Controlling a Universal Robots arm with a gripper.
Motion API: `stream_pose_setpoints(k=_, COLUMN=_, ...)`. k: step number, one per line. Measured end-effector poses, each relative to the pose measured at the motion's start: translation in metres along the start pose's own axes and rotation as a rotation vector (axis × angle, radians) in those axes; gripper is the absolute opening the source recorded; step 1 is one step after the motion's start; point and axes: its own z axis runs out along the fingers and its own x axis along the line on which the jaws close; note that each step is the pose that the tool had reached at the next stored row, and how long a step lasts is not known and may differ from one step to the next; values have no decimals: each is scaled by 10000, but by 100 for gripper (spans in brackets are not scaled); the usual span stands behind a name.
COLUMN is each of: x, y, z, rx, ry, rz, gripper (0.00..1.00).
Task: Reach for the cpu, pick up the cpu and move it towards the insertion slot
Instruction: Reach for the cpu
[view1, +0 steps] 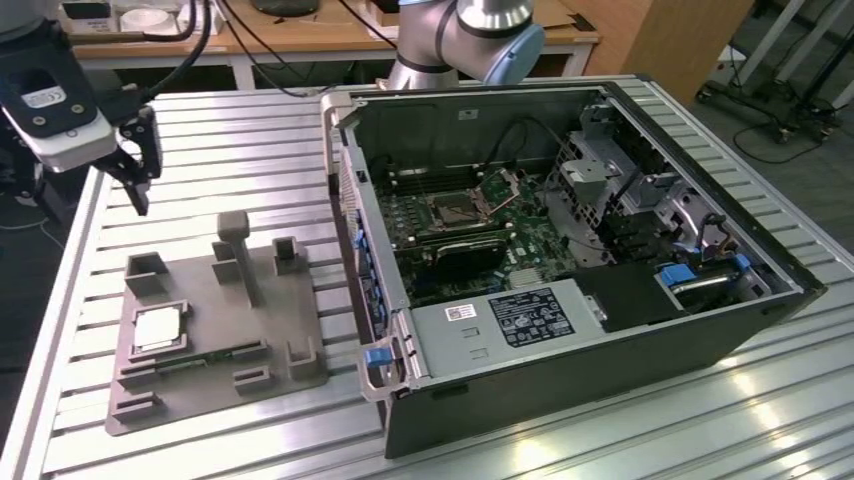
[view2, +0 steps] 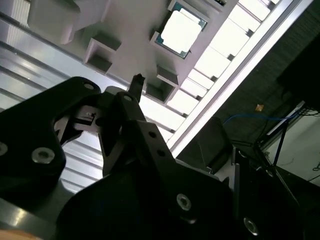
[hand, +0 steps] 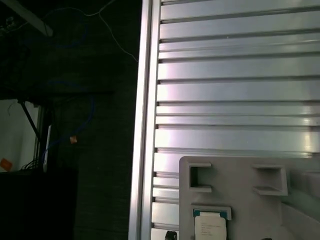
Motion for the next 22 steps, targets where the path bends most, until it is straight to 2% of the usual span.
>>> stream_pose_setpoints(k=8, x=15, y=-25, z=143, rx=-2, ry=14, rz=-328, gripper=71)
stream_pose_setpoints(k=14, x=28, y=-52, z=252, rx=-4, ry=11, rz=-351, gripper=71)
stream_pose_setpoints(k=22, x=33, y=-148, z=387, rx=-21, ry=6, rz=-351, gripper=71)
